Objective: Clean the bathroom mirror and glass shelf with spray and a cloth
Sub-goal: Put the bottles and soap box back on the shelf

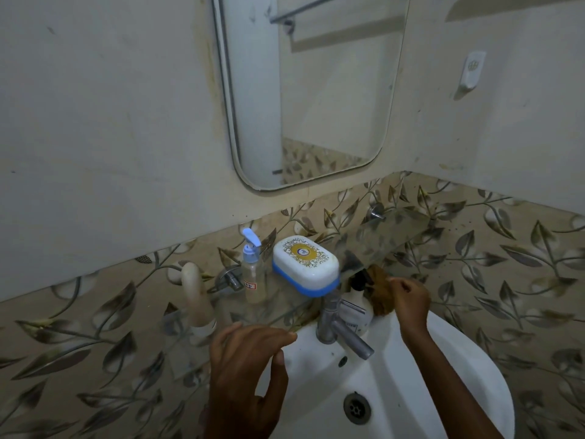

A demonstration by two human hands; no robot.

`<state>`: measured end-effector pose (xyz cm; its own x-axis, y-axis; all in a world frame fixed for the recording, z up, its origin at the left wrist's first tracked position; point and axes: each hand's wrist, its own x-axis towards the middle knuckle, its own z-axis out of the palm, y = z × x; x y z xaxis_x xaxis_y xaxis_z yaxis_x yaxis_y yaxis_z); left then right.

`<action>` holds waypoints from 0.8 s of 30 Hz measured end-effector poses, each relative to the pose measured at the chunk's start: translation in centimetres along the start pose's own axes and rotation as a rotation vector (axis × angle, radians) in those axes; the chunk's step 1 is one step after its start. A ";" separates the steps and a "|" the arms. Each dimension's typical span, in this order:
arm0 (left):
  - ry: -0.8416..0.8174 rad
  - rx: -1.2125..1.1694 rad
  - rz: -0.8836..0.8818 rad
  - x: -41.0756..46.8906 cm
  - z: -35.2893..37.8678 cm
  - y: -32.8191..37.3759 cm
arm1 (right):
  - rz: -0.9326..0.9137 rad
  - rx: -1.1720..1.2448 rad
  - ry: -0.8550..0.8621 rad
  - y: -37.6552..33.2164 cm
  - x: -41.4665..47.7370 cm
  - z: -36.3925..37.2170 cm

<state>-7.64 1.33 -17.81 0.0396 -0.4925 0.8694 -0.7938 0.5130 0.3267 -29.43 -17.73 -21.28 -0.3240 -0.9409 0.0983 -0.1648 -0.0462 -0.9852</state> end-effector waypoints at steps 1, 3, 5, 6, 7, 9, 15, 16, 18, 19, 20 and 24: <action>-0.002 -0.003 -0.004 0.0 0.0 0.0 | 0.029 -0.051 -0.077 0.9 0.3 0.5; -0.008 -0.007 -0.003 0.3 -0.1 0.1 | 0.007 -0.157 -0.175 2.0 0.8 1.7; -0.017 -0.017 0.012 0.6 -0.3 0.2 | -0.009 -0.186 -0.205 2.4 1.2 2.6; -0.022 -0.020 0.021 0.8 -0.4 0.2 | 0.010 -0.188 -0.203 2.5 1.3 3.1; -0.027 -0.022 0.028 0.9 -0.5 0.2 | 0.033 -0.195 -0.200 2.7 1.4 3.4; -0.033 -0.020 0.032 1.0 -0.7 0.0 | 0.087 -0.177 -0.203 3.9 2.6 4.2; -0.056 -0.041 0.034 1.5 -1.1 0.0 | 0.161 -0.223 -0.203 9.5 7.6 6.2; -0.065 -0.042 0.029 1.6 -1.2 0.0 | 0.169 -0.237 -0.198 10.4 8.6 6.6; -0.081 -0.049 -0.006 1.9 -1.4 0.0 | 0.186 -0.240 -0.212 11.6 10.1 7.2; -0.086 -0.059 -0.031 2.1 -1.5 0.1 | 0.191 -0.237 -0.218 12.6 11.2 7.6; -0.088 -0.069 -0.053 2.3 -1.6 0.0 | 0.179 -0.234 -0.207 12.3 10.9 7.6; -0.100 -0.100 -0.067 2.7 -2.0 -0.1 | 0.201 -0.163 -0.165 6.6 5.4 6.1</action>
<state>-6.27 1.35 -14.79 0.0258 -0.5931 0.8047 -0.7267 0.5416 0.4225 -26.59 -25.15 -28.09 -0.2121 -0.9681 -0.1336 -0.2645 0.1884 -0.9458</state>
